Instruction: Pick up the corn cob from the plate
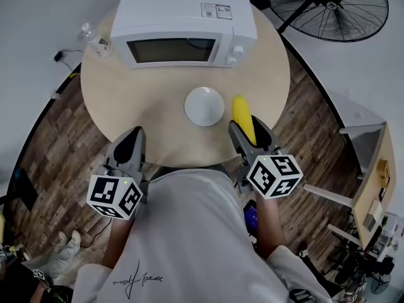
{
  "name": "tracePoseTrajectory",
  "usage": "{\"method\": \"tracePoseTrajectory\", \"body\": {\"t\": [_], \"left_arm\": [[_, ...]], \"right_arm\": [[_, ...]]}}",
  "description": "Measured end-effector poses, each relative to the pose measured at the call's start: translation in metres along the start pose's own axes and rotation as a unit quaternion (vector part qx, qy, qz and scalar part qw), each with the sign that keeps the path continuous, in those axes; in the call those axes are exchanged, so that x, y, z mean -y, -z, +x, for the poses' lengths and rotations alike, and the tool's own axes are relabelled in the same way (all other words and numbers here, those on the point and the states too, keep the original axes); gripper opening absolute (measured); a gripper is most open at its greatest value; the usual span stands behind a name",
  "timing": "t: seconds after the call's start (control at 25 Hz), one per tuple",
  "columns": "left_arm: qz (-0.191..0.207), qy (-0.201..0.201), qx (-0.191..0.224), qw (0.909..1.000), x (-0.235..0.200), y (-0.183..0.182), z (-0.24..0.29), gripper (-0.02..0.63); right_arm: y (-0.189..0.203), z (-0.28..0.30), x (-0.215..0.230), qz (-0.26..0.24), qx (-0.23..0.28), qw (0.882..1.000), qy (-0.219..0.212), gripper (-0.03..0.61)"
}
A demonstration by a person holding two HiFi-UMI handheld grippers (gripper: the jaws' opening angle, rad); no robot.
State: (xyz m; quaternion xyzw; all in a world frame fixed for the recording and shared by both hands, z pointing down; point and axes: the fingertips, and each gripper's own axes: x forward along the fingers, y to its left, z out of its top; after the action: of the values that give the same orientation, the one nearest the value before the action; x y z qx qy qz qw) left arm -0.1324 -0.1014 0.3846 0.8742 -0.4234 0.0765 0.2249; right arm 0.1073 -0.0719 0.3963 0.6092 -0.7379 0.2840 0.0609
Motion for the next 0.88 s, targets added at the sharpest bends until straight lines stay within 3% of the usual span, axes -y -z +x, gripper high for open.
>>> {"method": "tracePoseTrajectory", "body": {"t": [0.88], "left_arm": [[0.005, 0.010, 0.001, 0.9999, -0.001, -0.006, 0.000, -0.008]], "right_arm": [[-0.011, 0.000, -0.012, 0.011, 0.013, 1.000, -0.009, 0.265]]}}
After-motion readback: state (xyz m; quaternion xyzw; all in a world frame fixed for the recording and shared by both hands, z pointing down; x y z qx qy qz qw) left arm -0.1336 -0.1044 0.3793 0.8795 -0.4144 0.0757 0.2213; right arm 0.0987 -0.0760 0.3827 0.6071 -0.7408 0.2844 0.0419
